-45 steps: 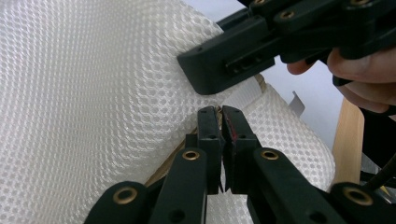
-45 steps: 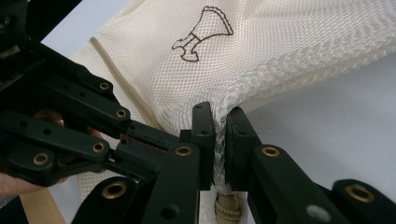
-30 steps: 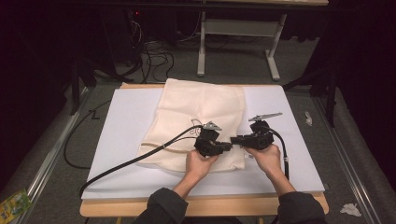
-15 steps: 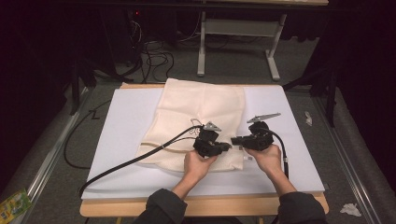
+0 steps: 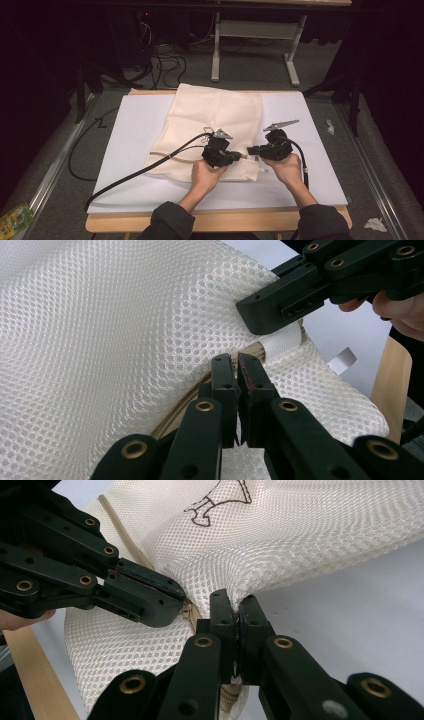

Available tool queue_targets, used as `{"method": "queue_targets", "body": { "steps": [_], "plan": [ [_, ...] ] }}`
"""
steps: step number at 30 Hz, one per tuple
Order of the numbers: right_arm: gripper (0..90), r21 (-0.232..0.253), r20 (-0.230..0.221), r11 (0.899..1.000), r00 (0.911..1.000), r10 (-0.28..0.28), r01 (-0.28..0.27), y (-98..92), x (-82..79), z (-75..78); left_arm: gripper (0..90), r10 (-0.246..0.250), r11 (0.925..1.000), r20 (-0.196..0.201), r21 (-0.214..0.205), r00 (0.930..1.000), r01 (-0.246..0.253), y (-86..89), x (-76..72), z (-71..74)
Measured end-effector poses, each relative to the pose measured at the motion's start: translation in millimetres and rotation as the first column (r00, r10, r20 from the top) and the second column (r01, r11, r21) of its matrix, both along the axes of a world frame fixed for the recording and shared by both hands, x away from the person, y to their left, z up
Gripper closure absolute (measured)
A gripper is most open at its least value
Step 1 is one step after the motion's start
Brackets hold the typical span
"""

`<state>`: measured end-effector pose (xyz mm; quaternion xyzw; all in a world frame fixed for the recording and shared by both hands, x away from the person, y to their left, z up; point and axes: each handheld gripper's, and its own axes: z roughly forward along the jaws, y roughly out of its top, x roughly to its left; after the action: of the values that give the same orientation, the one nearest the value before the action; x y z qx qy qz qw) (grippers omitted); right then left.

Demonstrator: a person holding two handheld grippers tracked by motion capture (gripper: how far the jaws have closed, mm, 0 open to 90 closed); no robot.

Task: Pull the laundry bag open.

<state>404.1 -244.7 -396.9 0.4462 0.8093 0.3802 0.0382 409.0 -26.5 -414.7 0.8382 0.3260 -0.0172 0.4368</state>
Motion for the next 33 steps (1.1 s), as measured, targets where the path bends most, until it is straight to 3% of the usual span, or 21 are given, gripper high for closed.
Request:
{"method": "queue_targets", "body": {
  "steps": [11, 20, 26, 33],
  "plan": [
    [89.4, 0.021, 0.006, 1.000, 1.0000, -0.005, 0.005, -5.8, 0.1, 0.4, 87.4, 0.003, 0.9999, 0.007, 0.014, 1.0000, -0.003, 6.0, 1.5, 2.9],
    [89.4, -0.010, 0.013, 1.000, 0.9995, -0.029, 0.029, -7.4, 0.3, -0.1, 87.4, 0.020, 0.9995, 0.018, 0.022, 0.9996, -0.021, 18.2, 3.2, 1.7],
    [89.3, -0.016, 0.021, 1.000, 0.9995, -0.024, 0.024, -5.4, 1.0, -1.2, 87.3, 0.016, 0.9987, 0.060, 0.048, 0.9981, -0.018, 19.3, 0.1, 2.4],
    [89.3, -0.027, 0.015, 0.999, 0.9996, -0.025, 0.026, -4.9, 2.0, -2.2, 87.3, 0.014, 0.9978, 0.062, 0.064, 0.9980, -0.018, 21.4, -0.2, 3.6]
  ]
}}
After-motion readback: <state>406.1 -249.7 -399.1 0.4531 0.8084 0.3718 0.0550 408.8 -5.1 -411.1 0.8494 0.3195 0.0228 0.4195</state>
